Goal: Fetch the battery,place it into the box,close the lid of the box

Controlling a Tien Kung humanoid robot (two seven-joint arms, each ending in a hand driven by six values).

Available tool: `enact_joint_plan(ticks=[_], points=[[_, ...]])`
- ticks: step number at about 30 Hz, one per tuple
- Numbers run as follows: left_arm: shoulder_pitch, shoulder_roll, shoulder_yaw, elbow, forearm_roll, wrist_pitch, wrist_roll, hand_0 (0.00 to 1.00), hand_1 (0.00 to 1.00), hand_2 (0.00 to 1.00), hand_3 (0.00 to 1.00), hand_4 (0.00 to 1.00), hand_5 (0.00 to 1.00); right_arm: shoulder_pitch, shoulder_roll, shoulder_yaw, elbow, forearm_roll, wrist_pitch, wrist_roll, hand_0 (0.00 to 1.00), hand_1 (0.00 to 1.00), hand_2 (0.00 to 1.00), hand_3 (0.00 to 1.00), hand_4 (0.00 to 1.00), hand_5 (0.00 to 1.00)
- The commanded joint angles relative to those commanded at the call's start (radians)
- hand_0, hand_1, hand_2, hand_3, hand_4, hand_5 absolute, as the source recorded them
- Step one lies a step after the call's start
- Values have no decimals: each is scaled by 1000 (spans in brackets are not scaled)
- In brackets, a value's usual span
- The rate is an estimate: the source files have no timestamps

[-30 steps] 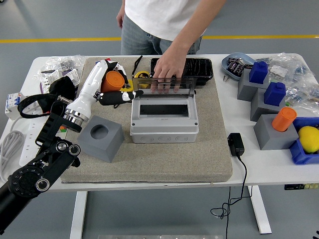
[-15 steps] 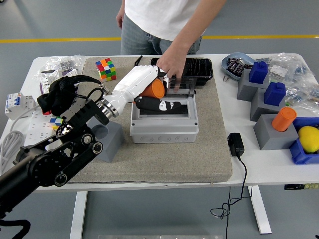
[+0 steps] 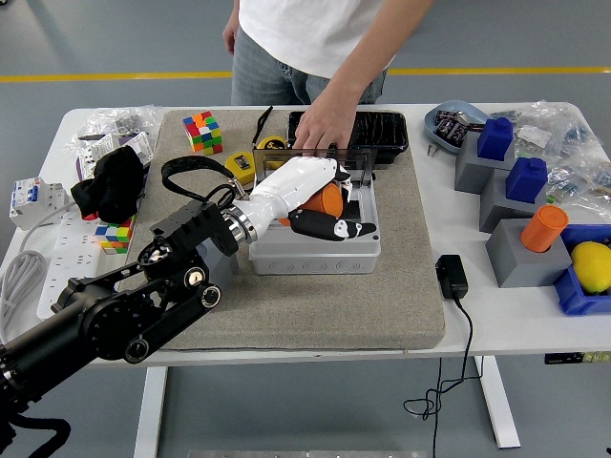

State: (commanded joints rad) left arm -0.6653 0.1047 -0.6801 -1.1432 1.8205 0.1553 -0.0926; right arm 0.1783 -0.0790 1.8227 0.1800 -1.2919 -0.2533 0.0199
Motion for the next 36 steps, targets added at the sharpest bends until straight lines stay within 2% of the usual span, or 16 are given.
enact_joint_plan(ticks=[7, 21, 31, 36], points=[[-16, -44, 5, 103, -16, 18, -24, 7, 2, 7, 2, 910, 664, 0, 0, -2, 0, 0, -1, 0, 833, 826, 772, 808, 998, 998], [-57, -103, -42, 220, 59, 73, -64, 12, 2, 9, 2, 914, 651, 3, -1, -10, 0, 2, -1, 0, 832, 826, 772, 808, 998, 998], [-77, -105, -29, 291, 84, 93, -81, 16, 2, 10, 2, 923, 648, 1, -2, -19, 0, 5, 0, -1, 833, 826, 772, 808, 998, 998], [-76, -105, -24, 305, 93, 98, -81, 16, 2, 10, 2, 923, 648, 1, -2, -18, 0, 4, 0, -2, 833, 826, 772, 808, 998, 998]])
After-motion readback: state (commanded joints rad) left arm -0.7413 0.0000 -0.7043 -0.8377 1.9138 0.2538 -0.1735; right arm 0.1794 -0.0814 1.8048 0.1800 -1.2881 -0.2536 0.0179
